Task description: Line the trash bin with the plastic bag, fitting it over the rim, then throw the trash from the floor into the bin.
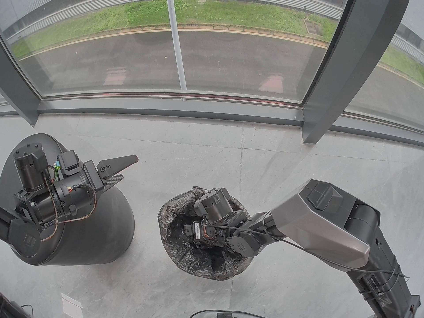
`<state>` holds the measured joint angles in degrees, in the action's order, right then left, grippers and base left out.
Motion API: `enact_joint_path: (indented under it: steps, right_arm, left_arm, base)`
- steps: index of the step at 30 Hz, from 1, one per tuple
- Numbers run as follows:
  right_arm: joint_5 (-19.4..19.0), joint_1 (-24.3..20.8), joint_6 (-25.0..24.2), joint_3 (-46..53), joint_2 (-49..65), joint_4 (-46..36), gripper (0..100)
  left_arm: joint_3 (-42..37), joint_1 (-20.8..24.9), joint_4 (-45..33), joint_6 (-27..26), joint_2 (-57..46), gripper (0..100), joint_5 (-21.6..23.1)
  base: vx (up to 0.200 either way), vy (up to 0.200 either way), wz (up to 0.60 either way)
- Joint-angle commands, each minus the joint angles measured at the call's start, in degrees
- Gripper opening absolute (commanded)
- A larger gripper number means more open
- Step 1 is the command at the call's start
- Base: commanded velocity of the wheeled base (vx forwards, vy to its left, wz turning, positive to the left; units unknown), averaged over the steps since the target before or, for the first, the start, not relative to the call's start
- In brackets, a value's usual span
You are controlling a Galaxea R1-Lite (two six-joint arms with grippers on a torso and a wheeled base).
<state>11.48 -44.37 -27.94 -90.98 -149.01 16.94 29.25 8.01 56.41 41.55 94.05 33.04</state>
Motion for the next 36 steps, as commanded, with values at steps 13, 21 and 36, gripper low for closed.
enact_joint_path:
  steps: [13,21,36]
  right_arm:
    - [0.73,-0.19,-0.10,-1.22,0.29,0.02,100]
    - [0.73,-2.12,-0.62,10.03,13.48,0.02,100]
    - [5.66,-3.53,-0.01,33.94,43.54,1.16,100]
  left_arm:
    - [0.02,-0.01,0.02,0.03,-0.01,100,0.01]
    - [0.02,0.16,0.02,0.03,-0.01,100,0.01]
    - [0.11,1.48,-0.07,0.38,0.08,100,-1.31]
  base:
    - [0.000,0.000,0.00]
    - [0.000,0.000,0.00]
    - [0.000,0.000,0.00]
